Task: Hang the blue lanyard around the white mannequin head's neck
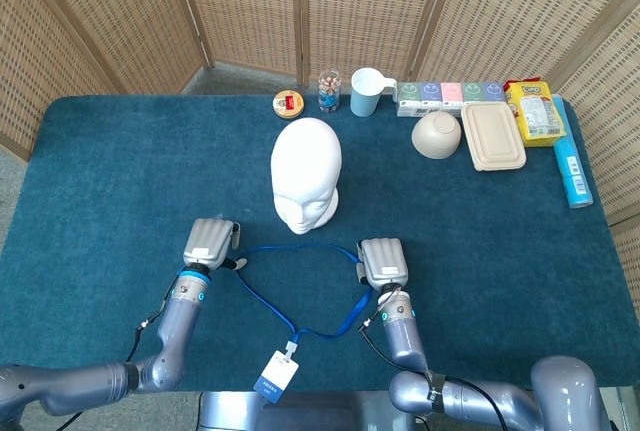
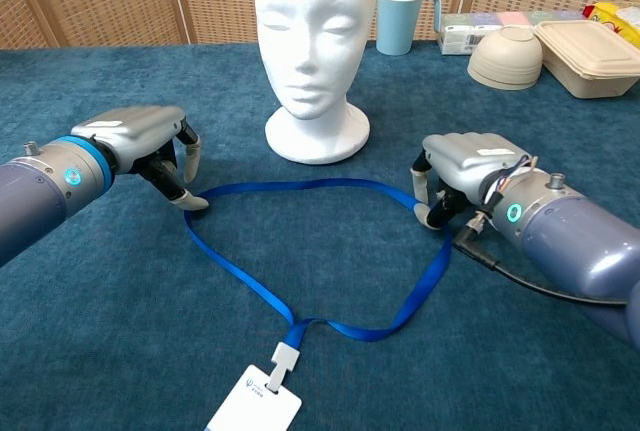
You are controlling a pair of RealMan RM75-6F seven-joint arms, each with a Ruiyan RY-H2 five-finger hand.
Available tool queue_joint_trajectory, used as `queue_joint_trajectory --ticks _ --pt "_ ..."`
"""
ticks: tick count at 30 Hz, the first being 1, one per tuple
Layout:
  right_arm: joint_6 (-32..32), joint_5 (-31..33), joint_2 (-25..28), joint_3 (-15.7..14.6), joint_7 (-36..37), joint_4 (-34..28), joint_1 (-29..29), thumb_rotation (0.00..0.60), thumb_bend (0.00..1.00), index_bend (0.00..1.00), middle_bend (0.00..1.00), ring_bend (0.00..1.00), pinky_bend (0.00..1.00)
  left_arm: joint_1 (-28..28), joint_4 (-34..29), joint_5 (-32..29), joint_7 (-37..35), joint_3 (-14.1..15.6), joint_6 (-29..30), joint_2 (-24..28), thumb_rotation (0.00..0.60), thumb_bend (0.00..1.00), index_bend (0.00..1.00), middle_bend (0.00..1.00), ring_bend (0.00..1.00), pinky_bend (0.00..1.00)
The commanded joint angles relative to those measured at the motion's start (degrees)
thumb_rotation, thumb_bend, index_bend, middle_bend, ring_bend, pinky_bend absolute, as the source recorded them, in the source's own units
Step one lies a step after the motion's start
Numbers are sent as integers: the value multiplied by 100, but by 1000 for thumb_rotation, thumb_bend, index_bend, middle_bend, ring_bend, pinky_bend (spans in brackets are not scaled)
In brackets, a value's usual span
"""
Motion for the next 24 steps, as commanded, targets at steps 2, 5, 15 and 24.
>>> queue_joint_trajectory --ticks 2,5,15,24 --pt "-5 8 -7 1 4 6 3 540 519 570 1000 1000 1000 -20 2 -12 -15 4 -4 2 429 129 614 1000 1000 1000" --pt "-11 13 -7 6 10 9 7 539 520 570 1000 1000 1000 -51 -5 -41 -3 15 -24 3 429 164 614 1000 1000 1000" --pt "-21 50 21 5 38 10 -7 540 520 570 1000 1000 1000 -149 7 -285 65 34 -131 -5 433 325 614 1000 1000 1000" --pt "-23 73 37 3 59 3 -16 538 519 571 1000 1000 1000 -229 49 -372 82 41 -114 -47 432 326 614 1000 1000 1000"
